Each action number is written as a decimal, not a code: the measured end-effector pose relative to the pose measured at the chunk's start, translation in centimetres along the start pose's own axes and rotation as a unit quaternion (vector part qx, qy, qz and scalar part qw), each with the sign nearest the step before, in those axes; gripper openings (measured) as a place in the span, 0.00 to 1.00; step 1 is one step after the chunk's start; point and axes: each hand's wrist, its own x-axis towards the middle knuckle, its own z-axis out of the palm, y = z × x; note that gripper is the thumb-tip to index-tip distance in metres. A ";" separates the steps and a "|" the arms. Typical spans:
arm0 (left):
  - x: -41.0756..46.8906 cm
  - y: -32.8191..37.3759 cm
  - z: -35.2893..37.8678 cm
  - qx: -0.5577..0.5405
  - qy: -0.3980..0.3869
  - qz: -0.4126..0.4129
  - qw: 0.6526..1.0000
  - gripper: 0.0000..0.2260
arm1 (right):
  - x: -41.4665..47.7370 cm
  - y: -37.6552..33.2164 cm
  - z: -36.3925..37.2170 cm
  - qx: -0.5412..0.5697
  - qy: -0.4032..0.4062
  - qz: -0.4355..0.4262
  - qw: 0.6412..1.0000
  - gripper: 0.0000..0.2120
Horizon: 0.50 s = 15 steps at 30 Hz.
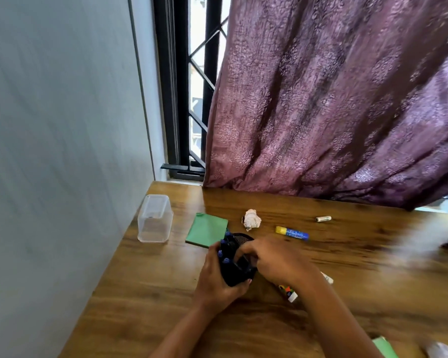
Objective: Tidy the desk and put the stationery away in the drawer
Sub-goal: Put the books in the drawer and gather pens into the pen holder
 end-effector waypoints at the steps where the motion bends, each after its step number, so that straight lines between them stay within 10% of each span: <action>1: -0.1 0.0 0.0 0.001 -0.001 0.001 1.000 0.38 | -0.5 0.1 0.1 0.016 0.004 0.003 1.000 0.23; 10: -3.2 1.3 -0.2 -0.027 0.025 0.007 0.999 0.35 | -5.2 3.3 3.2 0.155 0.122 0.001 0.980 0.19; 15: -6.7 4.1 2.3 -0.048 0.005 0.021 0.999 0.38 | -10.5 4.5 3.8 0.238 0.111 -0.010 0.965 0.34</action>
